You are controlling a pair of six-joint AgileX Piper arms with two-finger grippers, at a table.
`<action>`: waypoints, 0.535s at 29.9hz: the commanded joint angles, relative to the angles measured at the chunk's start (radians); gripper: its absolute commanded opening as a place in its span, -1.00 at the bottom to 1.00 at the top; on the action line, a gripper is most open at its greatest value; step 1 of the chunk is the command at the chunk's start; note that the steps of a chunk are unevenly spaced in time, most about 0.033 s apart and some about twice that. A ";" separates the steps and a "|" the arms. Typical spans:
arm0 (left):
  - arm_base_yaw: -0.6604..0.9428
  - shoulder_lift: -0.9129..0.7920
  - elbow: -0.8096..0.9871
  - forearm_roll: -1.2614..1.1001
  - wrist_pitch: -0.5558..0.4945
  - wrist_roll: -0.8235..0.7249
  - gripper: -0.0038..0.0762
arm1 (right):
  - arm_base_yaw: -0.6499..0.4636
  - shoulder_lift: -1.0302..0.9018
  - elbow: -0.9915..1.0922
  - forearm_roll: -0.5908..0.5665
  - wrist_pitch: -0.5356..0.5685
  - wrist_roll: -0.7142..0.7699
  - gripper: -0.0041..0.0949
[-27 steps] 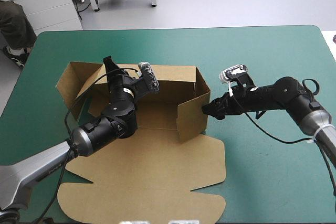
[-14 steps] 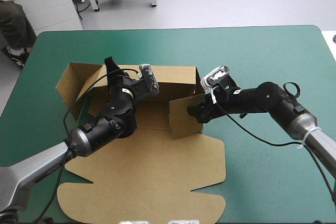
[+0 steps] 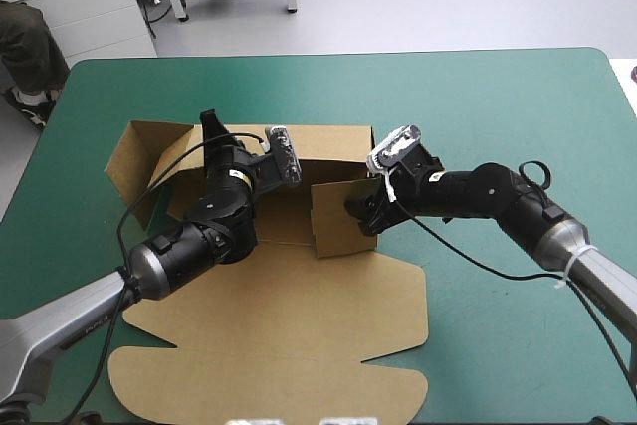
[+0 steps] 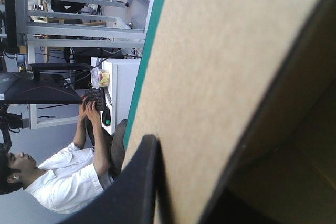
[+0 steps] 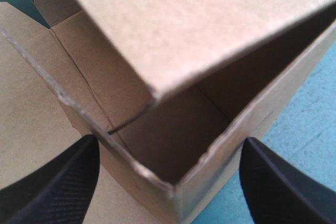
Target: Fold the box
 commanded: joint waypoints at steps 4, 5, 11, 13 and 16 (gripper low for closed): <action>-0.010 -0.015 0.068 -0.162 -0.077 -0.030 -0.86 | 0.002 -0.037 -0.027 0.027 -0.085 -0.005 0.45; -0.010 -0.015 0.079 -0.165 -0.077 -0.030 -0.87 | 0.002 -0.037 -0.027 0.032 -0.085 -0.005 0.45; -0.010 -0.015 0.107 -0.184 -0.081 -0.030 -0.87 | 0.002 -0.037 -0.027 0.051 -0.090 -0.005 0.45; -0.010 -0.015 0.109 -0.204 -0.090 -0.023 -0.86 | 0.002 -0.037 -0.027 0.079 -0.092 -0.005 0.45; -0.010 -0.015 0.109 -0.273 -0.109 0.044 -0.86 | 0.002 -0.034 -0.026 0.088 -0.111 -0.009 0.45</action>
